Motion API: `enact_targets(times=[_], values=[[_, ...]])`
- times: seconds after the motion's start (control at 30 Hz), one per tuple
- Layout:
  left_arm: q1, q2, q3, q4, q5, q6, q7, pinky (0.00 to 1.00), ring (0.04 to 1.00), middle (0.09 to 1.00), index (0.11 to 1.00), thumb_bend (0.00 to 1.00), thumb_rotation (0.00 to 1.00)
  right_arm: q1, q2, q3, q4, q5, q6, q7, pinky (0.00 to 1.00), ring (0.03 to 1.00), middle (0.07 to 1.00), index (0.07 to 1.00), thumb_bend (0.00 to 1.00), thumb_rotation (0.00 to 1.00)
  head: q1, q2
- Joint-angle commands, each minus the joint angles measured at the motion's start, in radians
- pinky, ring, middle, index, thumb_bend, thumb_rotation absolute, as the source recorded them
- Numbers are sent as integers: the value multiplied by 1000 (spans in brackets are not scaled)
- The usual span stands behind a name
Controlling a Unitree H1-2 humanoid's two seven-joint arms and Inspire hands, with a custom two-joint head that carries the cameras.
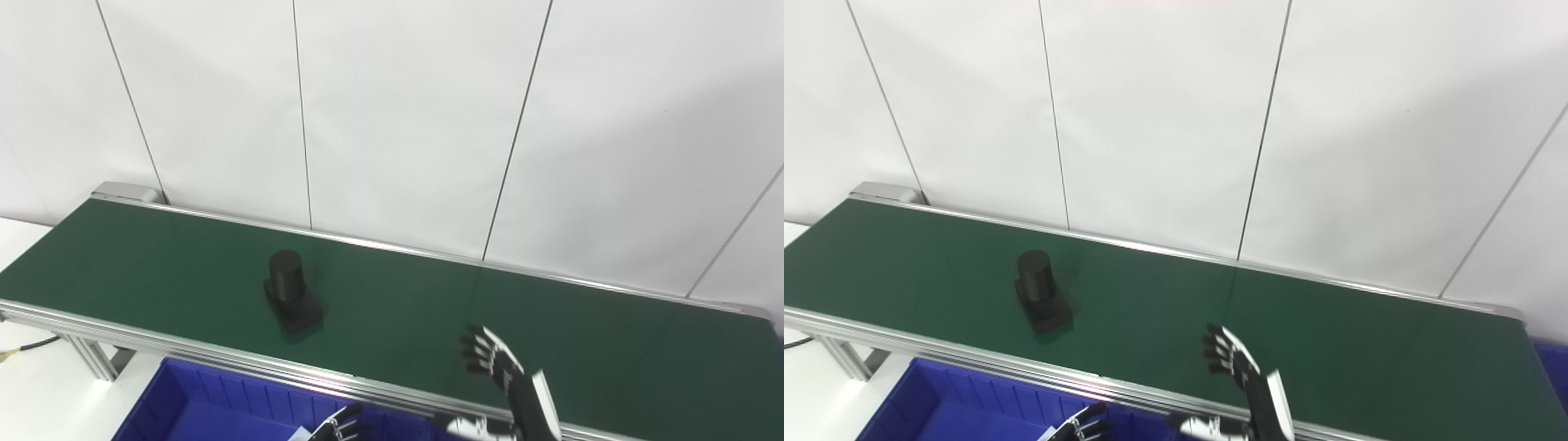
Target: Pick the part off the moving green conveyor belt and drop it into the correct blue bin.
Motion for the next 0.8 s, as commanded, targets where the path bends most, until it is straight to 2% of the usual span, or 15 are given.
enact_targets(times=[0.0,0.13,0.3,0.4,0.53,0.67,0.77], values=[[-22,-10,3,-22,3,-8,7,760,752,789,859,0,0,-73,0,-15,-29,2,5,35,670,754,799,854,712,65,5,-1],[-27,-15,5,-24,-10,-1,2,761,761,794,862,0,0,-151,17,-33,0,-19,2,46,643,745,796,854,730,46,25,-1],[-32,-19,2,-39,-27,-1,-10,756,765,798,853,0,0,-217,43,-58,37,-14,16,47,647,747,806,864,734,103,27,-4],[-33,-16,5,-41,-32,6,-10,762,763,794,849,151,0,-274,60,-62,76,-34,36,45,603,740,801,865,764,136,28,-2],[-32,-14,7,-39,-36,4,-14,758,761,794,850,202,0,-337,90,-63,134,-45,71,47,601,748,802,867,780,164,34,-2],[-27,-17,3,-40,-30,7,-13,747,747,791,844,315,0,-406,118,-60,206,-32,104,75,660,787,833,895,784,187,38,3],[-21,-18,-2,-45,-25,10,-13,746,744,788,842,343,0,-459,132,-55,264,-36,117,95,685,800,846,905,803,173,45,5]])
